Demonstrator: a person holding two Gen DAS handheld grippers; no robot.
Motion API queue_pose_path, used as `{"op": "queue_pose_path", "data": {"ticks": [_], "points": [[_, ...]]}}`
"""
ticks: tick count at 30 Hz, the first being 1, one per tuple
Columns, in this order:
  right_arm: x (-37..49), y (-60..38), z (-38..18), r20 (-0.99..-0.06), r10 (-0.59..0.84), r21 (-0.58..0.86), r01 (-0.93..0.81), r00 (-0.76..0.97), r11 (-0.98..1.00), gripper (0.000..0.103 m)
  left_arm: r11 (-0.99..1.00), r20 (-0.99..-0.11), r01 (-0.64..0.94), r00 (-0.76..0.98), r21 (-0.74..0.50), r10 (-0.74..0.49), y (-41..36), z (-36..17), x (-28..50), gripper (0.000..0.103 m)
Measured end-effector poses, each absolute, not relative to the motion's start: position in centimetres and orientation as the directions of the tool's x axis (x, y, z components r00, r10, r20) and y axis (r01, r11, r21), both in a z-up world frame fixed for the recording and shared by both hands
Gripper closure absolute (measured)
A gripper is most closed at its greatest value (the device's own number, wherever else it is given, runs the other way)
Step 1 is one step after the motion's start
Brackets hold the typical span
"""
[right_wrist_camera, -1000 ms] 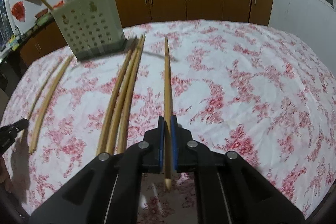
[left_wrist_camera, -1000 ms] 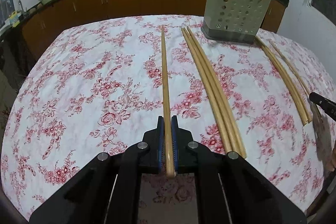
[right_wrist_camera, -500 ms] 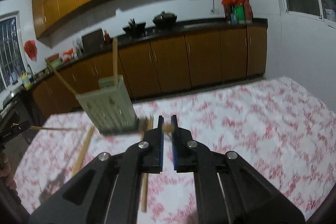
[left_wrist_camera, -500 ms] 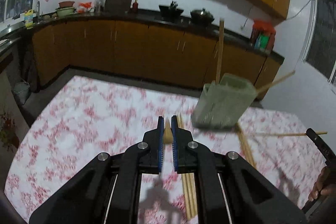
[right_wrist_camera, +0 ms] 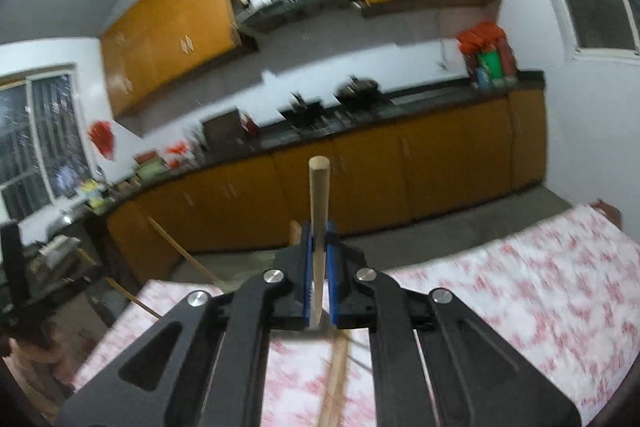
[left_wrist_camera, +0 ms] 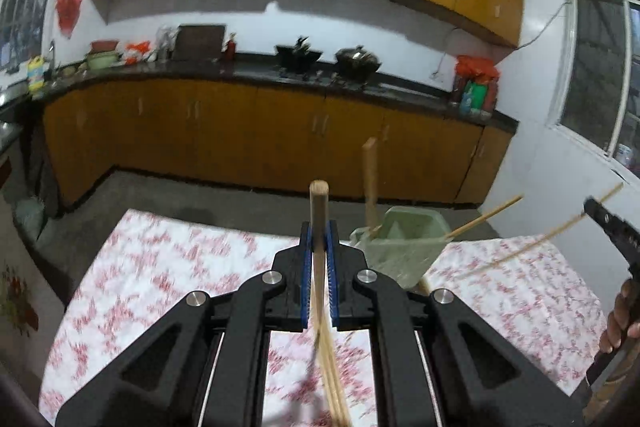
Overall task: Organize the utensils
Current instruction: 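Lift both held chopsticks upright and carry them over the green holder, then open both tools to drop the chopsticks into the green holder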
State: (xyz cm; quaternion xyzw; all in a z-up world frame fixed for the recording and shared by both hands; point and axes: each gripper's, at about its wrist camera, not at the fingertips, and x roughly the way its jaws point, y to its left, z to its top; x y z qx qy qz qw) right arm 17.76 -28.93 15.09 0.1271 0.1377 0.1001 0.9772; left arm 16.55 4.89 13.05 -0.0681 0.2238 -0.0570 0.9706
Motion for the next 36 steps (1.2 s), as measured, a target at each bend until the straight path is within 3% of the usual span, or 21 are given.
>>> {"op": "queue_pose_path", "data": {"ticks": [6, 14, 21, 29, 30, 31, 32, 36], "points": [[18.9, -27.0, 18.9, -0.149, 0.281, 0.274, -0.233, 0.948, 0.933, 0.095, 0.986, -0.282, 0.12, 0.948, -0.116, -0.148, 2.3, 17.9, 16.4, 0.096], [23.5, -24.9, 18.2, -0.219, 0.274, 0.248, -0.218, 0.937, 0.944, 0.095, 0.984, -0.136, 0.114, 0.982, -0.14, -0.134, -0.4, 19.9, 20.0, 0.096], [27.5, -23.3, 15.3, -0.336, 0.274, 0.241, -0.199, 0.901, 0.95, 0.095, 0.984, -0.197, 0.103, 0.972, -0.147, -0.131, -1.6, 15.4, 23.2, 0.096], [28.5, -22.1, 13.8, -0.37, 0.265, 0.227, -0.19, 0.891, 0.955, 0.093, 0.975, -0.291, 0.11, 0.942, -0.195, -0.165, -1.3, 12.8, 24.8, 0.093], [28.3, -22.0, 13.7, -0.367, 0.259, 0.22, -0.188, 0.893, 0.957, 0.091, 0.975, -0.294, 0.109, 0.942, -0.195, -0.164, -1.2, 12.8, 24.6, 0.086], [28.2, -22.0, 13.9, -0.362, 0.255, 0.213, -0.187, 0.897, 0.959, 0.089, 0.975, -0.294, 0.106, 0.942, -0.194, -0.16, -1.1, 13.0, 24.6, 0.072], [27.8, -22.2, 14.0, -0.354, 0.251, 0.21, -0.185, 0.901, 0.96, 0.087, 0.975, -0.288, 0.102, 0.945, -0.196, -0.156, -1.0, 13.2, 24.3, 0.067], [25.9, -22.9, 15.5, -0.306, 0.225, 0.193, -0.171, 0.925, 0.966, 0.082, 0.974, -0.265, 0.1, 0.952, -0.205, -0.153, -0.6, 14.3, 23.4, 0.061]]}}
